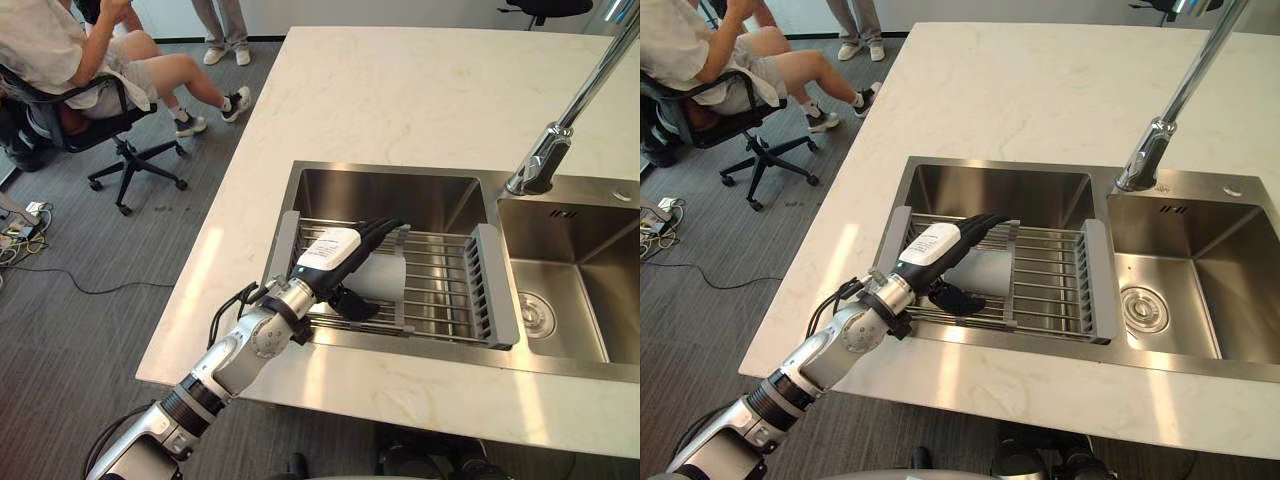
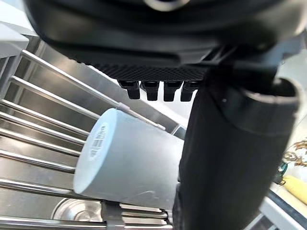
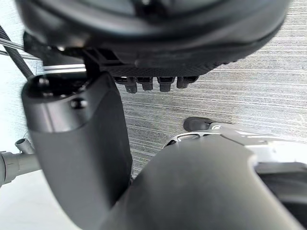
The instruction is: Walk over to the sink, pick up the cup, carry it to the dishwasher, place the cup inside the dishwasher, then close the dishwasher door
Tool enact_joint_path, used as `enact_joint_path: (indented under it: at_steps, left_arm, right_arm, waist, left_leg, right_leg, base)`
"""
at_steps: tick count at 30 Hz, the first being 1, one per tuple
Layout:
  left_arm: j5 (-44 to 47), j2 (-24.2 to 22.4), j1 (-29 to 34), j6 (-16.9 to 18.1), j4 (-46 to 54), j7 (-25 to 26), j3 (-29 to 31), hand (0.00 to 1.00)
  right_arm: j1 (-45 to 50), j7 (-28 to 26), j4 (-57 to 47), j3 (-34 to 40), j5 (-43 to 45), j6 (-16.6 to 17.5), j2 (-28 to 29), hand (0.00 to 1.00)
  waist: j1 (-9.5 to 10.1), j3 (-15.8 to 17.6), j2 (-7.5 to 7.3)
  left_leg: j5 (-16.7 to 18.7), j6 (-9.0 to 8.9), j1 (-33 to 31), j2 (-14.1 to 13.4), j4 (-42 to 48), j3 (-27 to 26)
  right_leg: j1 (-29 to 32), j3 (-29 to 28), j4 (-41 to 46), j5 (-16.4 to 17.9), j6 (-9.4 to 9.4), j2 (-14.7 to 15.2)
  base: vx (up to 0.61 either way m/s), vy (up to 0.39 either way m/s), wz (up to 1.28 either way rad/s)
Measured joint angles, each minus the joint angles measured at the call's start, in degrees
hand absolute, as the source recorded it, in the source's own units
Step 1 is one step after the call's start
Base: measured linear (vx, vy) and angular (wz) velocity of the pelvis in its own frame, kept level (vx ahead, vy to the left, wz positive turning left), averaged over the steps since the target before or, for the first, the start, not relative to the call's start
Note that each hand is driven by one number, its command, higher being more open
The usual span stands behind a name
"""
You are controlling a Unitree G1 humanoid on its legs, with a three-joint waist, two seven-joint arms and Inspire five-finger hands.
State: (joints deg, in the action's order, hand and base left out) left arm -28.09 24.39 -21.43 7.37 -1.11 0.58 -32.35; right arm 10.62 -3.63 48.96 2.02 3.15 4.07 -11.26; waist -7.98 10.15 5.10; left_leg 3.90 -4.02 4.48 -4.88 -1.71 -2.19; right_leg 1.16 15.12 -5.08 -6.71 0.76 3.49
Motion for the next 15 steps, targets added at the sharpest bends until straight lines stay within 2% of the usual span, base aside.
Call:
enact_joint_path:
  at_steps: [12,13,15]
  left_arm:
    - [-0.2,-0.8,-2.6,-1.1,-3.7,-0.7,0.0,1.00]
    - [-0.3,-0.8,-2.7,-1.1,-3.8,-0.7,0.1,0.00]
    - [-1.2,-0.8,-2.9,-1.1,-3.8,-0.8,0.1,0.00]
  right_arm:
    - [-1.6,0.6,0.1,0.3,0.0,-0.6,-0.1,1.00]
    - [-1.7,0.6,0.1,0.3,0.0,-0.6,-0.1,1.00]
    - [-1.7,0.7,0.1,0.3,0.0,-0.6,-0.1,1.00]
  waist:
    - [-0.65,1.5,0.39]
    - [-0.65,1.5,0.39]
    - [-0.64,1.5,0.39]
  left_leg:
    - [-0.1,-0.16,-1.0,-0.3,-0.1,-0.2]
    - [-0.1,-0.16,-1.1,-0.3,-0.1,-0.2]
    - [-0.1,-0.16,-1.2,-0.3,-0.2,-0.3]
  right_leg:
    - [1.2,0.0,-0.2,0.0,0.03,-0.2]
    - [1.2,-0.1,-0.2,0.0,0.03,-0.3]
    - [1.4,-0.2,-0.2,0.0,0.03,-0.3]
  base:
    - [0.00,0.000,0.00]
    - [0.00,0.000,0.00]
    - [0.00,0.001,-0.02]
